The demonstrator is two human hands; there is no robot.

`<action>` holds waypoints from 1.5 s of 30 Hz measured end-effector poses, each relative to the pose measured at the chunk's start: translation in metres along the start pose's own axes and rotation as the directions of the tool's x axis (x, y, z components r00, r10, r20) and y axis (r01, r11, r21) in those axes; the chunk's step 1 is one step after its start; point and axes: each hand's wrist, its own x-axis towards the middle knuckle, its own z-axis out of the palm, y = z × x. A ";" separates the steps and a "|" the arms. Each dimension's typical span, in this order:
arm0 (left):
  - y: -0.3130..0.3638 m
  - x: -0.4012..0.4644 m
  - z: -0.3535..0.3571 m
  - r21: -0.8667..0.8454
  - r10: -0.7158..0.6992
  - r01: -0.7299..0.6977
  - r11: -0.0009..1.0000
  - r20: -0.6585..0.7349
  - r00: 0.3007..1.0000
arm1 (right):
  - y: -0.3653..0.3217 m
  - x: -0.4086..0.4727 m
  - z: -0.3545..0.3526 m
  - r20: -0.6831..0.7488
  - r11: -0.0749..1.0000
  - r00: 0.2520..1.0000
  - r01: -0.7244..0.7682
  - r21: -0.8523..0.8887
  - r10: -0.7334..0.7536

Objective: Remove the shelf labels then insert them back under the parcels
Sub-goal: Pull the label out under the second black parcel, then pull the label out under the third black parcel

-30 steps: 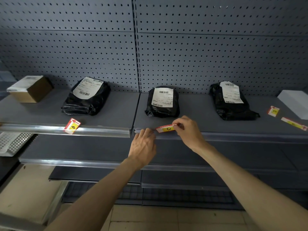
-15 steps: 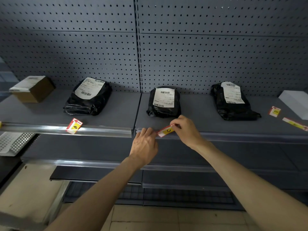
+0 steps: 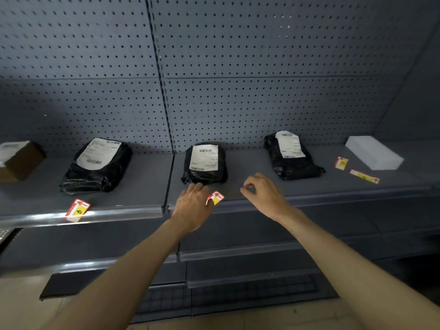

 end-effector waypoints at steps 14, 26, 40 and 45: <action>0.254 0.136 0.026 -0.113 0.188 -0.184 0.976 0.025 0.982 | 0.210 -0.062 -0.187 -0.109 0.962 0.969 -0.234 -0.141 0.220; 0.380 0.253 0.118 -0.079 -0.010 0.022 0.997 0.152 0.988 | 0.359 0.003 -0.226 -0.001 0.965 0.978 -0.204 -0.163 0.206; 0.393 0.331 0.207 0.113 -0.387 0.370 0.922 0.291 0.875 | 0.418 0.055 -0.194 0.083 0.983 0.995 -0.045 -0.178 0.060; 0.387 0.333 0.207 -0.047 -0.455 0.498 0.866 0.337 0.824 | 0.426 0.056 -0.196 0.074 0.985 0.996 -0.035 -0.170 0.048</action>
